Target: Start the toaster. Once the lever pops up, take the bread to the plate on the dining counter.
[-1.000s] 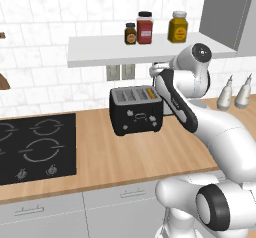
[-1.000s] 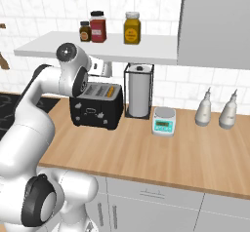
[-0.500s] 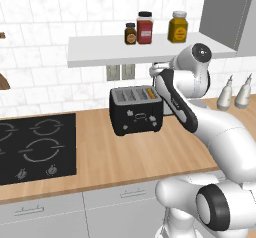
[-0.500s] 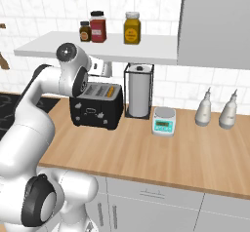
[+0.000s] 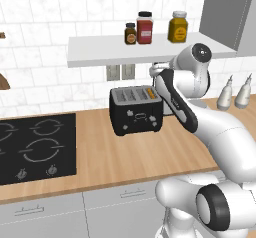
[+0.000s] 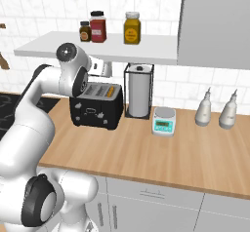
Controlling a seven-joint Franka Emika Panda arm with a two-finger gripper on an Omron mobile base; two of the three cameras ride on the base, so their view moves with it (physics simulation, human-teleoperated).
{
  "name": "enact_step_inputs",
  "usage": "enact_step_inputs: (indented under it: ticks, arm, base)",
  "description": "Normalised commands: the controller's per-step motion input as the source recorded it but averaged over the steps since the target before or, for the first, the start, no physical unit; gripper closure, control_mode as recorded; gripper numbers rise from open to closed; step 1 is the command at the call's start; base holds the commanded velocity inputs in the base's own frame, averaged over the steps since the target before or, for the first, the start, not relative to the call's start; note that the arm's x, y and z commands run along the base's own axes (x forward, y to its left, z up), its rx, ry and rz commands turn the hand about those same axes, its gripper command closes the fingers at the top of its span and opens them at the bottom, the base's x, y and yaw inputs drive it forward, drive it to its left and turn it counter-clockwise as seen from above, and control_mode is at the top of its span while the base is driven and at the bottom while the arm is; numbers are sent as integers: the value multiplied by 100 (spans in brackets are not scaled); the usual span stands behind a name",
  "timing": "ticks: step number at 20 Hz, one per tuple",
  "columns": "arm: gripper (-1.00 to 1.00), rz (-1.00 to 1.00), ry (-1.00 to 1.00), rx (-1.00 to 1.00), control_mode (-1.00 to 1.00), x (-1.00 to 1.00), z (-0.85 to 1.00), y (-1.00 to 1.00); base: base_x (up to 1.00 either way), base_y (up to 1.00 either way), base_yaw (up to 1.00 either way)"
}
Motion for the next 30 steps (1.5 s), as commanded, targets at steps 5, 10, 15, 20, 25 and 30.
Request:
enact_step_inputs:
  ticks: [5, 10, 15, 20, 25, 30]
  arm:
    - [-100, 0, 0, 0, -100, 0, 0, 0]
    - [-100, 0, 0, 0, -100, 0, 0, 0]
    - [-100, 0, 0, 0, -100, 0, 0, 0]
    - [-100, 0, 0, 0, -100, 0, 0, 0]
    - [-100, 0, 0, 0, -100, 0, 0, 0]
    - [-100, 0, 0, 0, -100, 0, 0, 0]
  base:
    - [0, 0, 0]
    - [0, 0, 0]
    - [0, 0, 0]
    - [0, 0, 0]
    - [0, 0, 0]
    - [0, 0, 0]
